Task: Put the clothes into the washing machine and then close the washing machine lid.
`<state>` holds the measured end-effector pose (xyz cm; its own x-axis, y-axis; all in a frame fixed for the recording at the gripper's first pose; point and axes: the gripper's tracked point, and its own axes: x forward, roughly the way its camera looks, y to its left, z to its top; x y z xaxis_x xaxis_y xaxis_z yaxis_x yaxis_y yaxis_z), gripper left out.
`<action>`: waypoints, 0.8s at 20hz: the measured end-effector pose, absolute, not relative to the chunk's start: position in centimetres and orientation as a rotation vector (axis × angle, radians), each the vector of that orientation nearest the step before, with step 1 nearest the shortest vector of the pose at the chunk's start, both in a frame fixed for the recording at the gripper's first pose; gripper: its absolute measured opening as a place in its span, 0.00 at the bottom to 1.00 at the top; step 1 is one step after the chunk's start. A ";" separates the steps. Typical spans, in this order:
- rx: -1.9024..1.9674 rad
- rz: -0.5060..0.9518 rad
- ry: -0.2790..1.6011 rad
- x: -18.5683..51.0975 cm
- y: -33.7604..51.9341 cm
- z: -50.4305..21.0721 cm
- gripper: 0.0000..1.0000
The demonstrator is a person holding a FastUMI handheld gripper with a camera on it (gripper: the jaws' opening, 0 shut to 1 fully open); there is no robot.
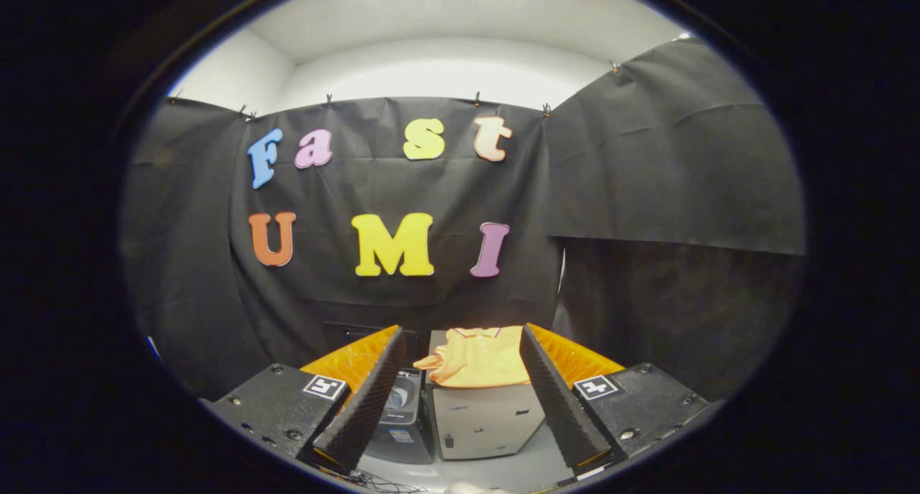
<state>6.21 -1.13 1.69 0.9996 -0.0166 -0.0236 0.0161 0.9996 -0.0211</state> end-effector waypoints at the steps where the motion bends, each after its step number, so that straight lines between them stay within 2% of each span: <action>1: -0.021 -0.022 0.031 7.4 -1.8 1.7 1.00; 16: -0.030 0.021 0.152 32.3 -9.8 -1.3 1.00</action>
<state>32.34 -9.77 -1.34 0.9882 0.0183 -0.1519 -0.0228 0.9993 -0.0281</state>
